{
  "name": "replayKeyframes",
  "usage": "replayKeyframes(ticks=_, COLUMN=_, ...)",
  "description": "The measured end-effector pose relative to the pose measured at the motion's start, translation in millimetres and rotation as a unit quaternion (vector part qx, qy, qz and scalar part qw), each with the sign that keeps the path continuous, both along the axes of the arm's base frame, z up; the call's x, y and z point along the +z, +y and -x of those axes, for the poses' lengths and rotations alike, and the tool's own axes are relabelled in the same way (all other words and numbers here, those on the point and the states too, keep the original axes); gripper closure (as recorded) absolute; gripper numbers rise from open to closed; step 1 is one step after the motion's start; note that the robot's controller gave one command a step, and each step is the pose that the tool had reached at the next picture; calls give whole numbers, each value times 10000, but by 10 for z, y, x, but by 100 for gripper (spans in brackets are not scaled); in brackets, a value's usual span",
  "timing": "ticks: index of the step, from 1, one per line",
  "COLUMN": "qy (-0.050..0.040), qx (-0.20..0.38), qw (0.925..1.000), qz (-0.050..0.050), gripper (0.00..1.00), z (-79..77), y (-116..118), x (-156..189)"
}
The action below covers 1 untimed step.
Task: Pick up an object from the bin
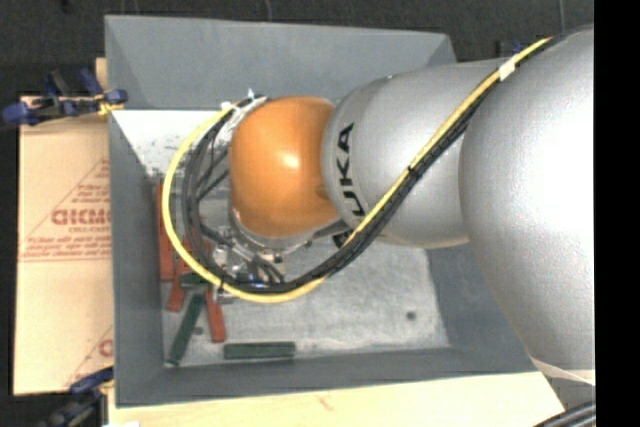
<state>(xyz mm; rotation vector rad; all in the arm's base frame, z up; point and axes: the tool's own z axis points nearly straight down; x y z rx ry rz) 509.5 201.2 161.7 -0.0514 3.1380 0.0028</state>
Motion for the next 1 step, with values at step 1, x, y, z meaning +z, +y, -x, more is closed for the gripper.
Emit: replayKeyframes(ticks=1, qy=-1, qx=170, qw=9999, qz=6, gripper=100, z=-137, y=83, x=-186)
